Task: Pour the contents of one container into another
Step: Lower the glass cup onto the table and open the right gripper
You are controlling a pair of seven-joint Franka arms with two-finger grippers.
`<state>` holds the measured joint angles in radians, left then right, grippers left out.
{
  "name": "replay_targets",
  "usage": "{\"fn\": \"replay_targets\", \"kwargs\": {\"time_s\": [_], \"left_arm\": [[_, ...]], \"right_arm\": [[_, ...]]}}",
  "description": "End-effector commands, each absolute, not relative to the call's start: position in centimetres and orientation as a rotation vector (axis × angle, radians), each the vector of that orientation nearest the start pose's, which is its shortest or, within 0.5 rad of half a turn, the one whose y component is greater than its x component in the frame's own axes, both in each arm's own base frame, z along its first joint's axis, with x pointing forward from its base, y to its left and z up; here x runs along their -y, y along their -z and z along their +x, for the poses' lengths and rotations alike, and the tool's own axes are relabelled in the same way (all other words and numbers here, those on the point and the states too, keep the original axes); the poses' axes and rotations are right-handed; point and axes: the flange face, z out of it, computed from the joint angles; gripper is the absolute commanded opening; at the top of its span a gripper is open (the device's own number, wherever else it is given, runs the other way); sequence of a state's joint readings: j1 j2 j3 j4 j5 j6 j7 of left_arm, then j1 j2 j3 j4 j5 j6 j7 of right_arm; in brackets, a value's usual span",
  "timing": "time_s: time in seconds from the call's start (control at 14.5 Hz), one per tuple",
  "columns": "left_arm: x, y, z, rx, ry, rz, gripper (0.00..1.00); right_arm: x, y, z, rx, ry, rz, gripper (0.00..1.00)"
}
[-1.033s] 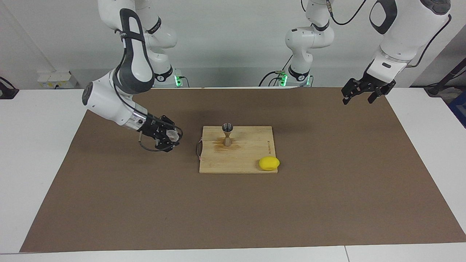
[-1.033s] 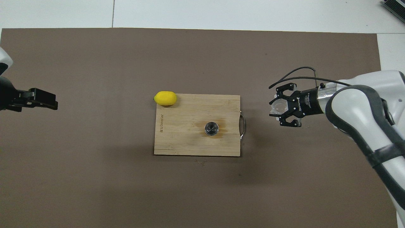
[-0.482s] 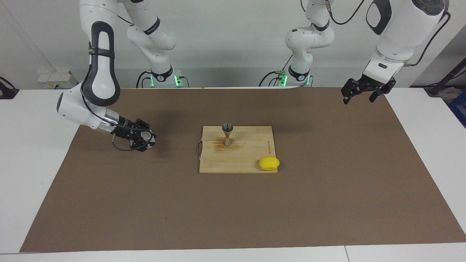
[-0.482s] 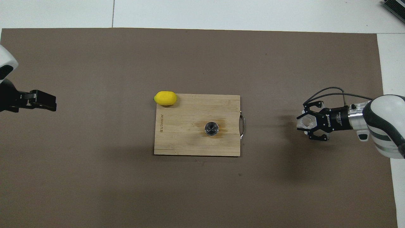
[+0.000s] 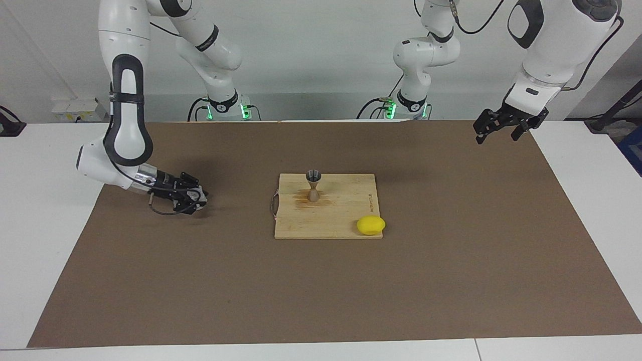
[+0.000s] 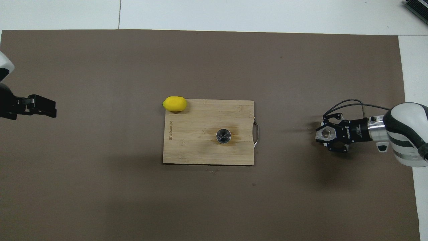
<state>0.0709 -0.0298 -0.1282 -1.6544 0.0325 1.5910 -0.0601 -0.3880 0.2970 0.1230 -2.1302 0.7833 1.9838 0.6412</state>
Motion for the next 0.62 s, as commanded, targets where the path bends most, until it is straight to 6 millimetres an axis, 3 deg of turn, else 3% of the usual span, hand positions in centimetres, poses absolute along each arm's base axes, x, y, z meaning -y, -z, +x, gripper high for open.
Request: {"fn": "replay_targets", "kwargs": {"time_s": [0.0, 0.07, 0.28, 0.55], "left_arm": [[2.9, -60.4, 53.6, 0.024, -0.05, -3.086, 1.0], [3.0, -60.4, 53.6, 0.022, -0.05, -3.088, 1.0], [3.0, -60.4, 53.6, 0.022, -0.048, -3.088, 1.0], [3.0, -60.4, 53.6, 0.022, -0.048, -3.088, 1.0]], "right_arm": [[9.6, -25.9, 52.8, -1.595, -0.681, -1.863, 0.68], [9.5, -25.9, 52.7, -1.6, -0.683, -1.863, 0.95], [9.5, -26.1, 52.3, -1.623, -0.69, -1.851, 1.0], [9.4, -28.7, 52.3, -1.676, -0.668, -1.819, 1.0]]}}
